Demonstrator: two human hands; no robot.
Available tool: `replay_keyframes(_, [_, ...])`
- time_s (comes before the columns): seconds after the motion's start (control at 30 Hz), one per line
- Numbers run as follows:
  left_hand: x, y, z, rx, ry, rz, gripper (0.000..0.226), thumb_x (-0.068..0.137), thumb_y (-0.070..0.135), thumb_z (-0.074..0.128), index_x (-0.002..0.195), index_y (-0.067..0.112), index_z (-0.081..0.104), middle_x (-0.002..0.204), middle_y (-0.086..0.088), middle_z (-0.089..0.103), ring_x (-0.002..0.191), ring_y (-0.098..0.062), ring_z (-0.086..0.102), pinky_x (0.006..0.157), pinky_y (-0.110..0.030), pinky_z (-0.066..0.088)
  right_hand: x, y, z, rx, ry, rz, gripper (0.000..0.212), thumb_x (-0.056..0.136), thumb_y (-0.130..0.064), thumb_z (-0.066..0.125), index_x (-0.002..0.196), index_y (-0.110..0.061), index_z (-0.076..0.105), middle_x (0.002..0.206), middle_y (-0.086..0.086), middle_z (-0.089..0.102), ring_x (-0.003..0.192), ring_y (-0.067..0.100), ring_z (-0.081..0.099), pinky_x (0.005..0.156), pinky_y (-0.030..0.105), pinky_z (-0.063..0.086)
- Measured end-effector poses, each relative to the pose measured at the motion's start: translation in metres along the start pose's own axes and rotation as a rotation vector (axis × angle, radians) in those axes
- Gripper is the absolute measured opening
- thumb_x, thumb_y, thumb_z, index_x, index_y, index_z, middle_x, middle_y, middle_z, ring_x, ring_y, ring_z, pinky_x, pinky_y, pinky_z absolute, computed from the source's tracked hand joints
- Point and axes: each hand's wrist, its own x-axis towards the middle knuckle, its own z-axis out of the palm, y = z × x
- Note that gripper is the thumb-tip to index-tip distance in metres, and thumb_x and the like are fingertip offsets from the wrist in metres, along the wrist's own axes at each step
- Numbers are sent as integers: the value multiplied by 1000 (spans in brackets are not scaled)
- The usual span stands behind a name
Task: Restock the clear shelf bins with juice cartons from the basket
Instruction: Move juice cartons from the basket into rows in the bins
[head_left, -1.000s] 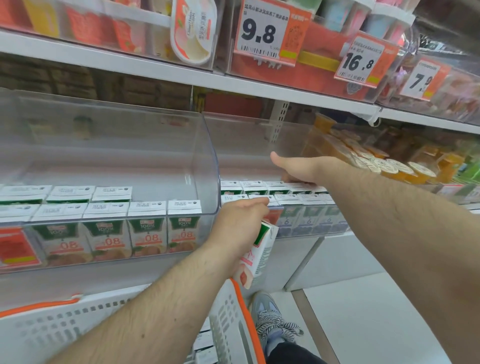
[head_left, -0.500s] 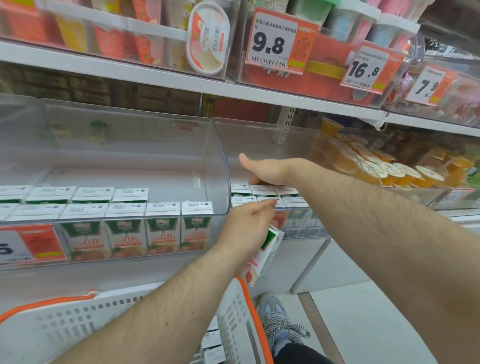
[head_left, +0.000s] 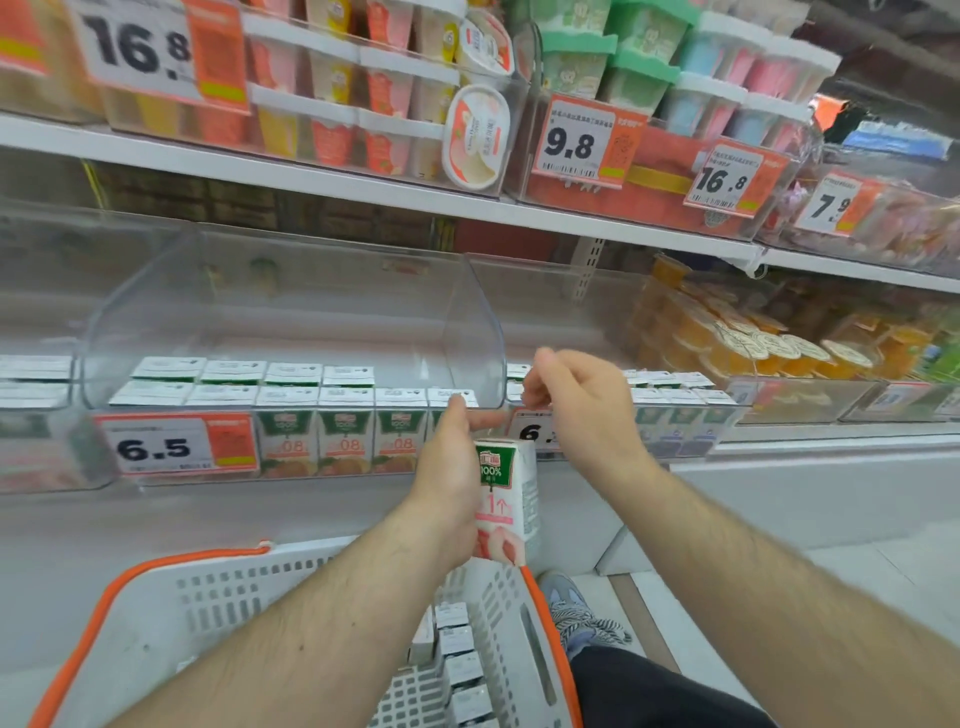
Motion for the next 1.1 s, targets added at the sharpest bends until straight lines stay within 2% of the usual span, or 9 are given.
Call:
replay_keyframes(0.13, [-17, 9, -15, -67, -19, 0, 58, 101, 56, 25, 104, 12, 63, 68, -12, 70, 62, -25, 61, 64, -32, 47, -31, -19, 5, 75, -136, 109, 45, 68, -54, 56, 68, -9, 62, 67, 9, 55, 66, 19, 50, 70, 43, 46])
replay_keyframes(0.23, [-27, 16, -28, -59, -19, 34, 59, 101, 58, 24, 104, 12, 62, 77, -14, 69, 67, -26, 62, 66, -32, 49, -56, -31, 9, -76, -334, 181, 45, 58, -56, 66, 93, -27, 68, 75, 2, 61, 69, 18, 56, 70, 38, 48])
replay_keyframes(0.4, [-52, 33, -60, -18, -214, -9, 42, 98, 47, 42, 96, 9, 60, 66, -9, 65, 50, -19, 61, 47, -23, 48, -79, -49, 26, 86, -339, 237, 24, 76, 1, 76, 91, -18, 71, 74, 0, 72, 66, 17, 67, 59, 30, 54])
replay_keyframes(0.5, [-55, 49, -97, 195, -248, 115, 27, 88, 26, 63, 107, 8, 63, 92, -12, 68, 71, -21, 65, 56, -26, 50, -83, -62, 39, 350, -318, 334, 23, 81, 9, 69, 96, -9, 69, 84, 12, 70, 73, 23, 67, 68, 38, 57])
replay_keyframes(0.57, [-57, 59, -123, 371, -261, 249, 39, 72, 9, 75, 108, 11, 62, 98, -13, 69, 79, -22, 65, 58, -29, 52, -84, -71, 53, 414, -317, 314, 26, 78, 9, 72, 96, -8, 68, 86, 10, 71, 78, 25, 67, 72, 40, 58])
replay_keyframes(0.73, [-67, 88, -176, 480, -212, 422, 42, 72, -24, 70, 102, 4, 62, 105, -22, 68, 86, -27, 66, 64, -45, 59, -80, -102, 91, 412, -431, 173, 43, 59, -11, 67, 102, -15, 68, 100, 6, 71, 86, 18, 66, 74, 33, 58])
replay_keyframes(0.9, [-72, 105, -235, 429, -150, 500, 39, 77, -22, 66, 103, 6, 61, 101, -14, 70, 89, -23, 68, 70, -43, 59, -72, -151, 141, 256, -503, 59, 52, 60, -24, 63, 110, -33, 61, 112, -1, 58, 83, 19, 62, 59, 26, 54])
replay_keyframes(1.0, [-72, 110, -263, 365, -86, 549, 41, 77, -23, 65, 99, 11, 62, 92, -1, 72, 89, -18, 68, 77, -38, 58, -69, -171, 171, 136, -507, 1, 54, 60, -36, 63, 114, -41, 59, 112, -11, 54, 86, 25, 62, 67, 37, 54])
replay_keyframes(1.1, [-73, 116, -281, 283, -50, 574, 42, 74, -20, 70, 97, 15, 60, 85, 5, 70, 84, -13, 66, 74, -34, 56, -70, -183, 197, -48, -525, -83, 68, 61, -60, 63, 126, -47, 52, 114, -24, 50, 94, 10, 55, 79, 36, 54])
